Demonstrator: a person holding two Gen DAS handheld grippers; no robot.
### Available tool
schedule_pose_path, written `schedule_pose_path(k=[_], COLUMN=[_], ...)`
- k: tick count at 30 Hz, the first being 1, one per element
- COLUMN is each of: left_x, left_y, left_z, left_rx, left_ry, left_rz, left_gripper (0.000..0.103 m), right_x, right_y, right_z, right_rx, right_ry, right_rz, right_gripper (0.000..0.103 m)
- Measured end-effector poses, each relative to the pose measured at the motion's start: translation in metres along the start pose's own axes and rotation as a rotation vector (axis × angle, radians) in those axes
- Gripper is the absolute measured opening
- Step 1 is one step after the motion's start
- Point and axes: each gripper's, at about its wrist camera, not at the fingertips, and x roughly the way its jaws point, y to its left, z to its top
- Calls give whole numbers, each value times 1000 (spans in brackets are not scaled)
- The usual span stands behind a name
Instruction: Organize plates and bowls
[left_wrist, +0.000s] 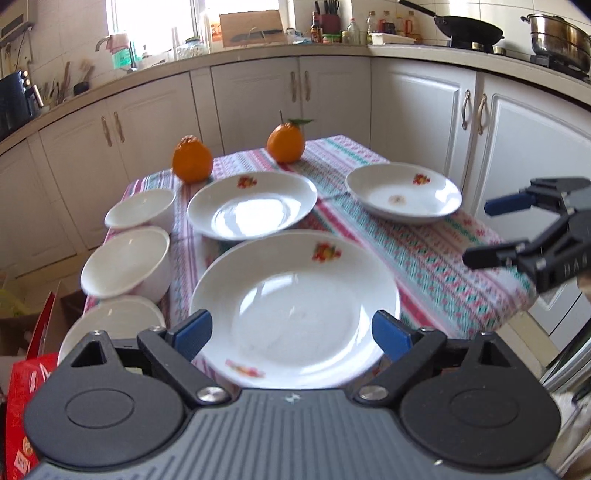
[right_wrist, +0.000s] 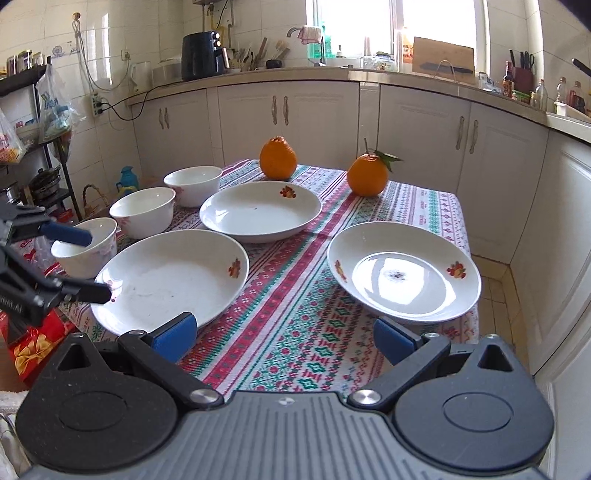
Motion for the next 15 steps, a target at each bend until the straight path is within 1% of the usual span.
schedule_pose_path(k=[3, 8, 15], left_x=[-2, 6, 23], left_y=[3, 7, 14], left_z=[-19, -39, -47], left_rx=[12, 7, -15], left_ry=[21, 51, 58], left_rz=[2, -7, -32], left_gripper=[93, 93, 93], right_x=[7, 15, 25], right_y=[5, 10, 12], right_z=[0, 2, 5], right_rx=[14, 43, 66], right_ry=[17, 40, 77], right_rz=[22, 69, 88], right_gripper=[103, 103, 103])
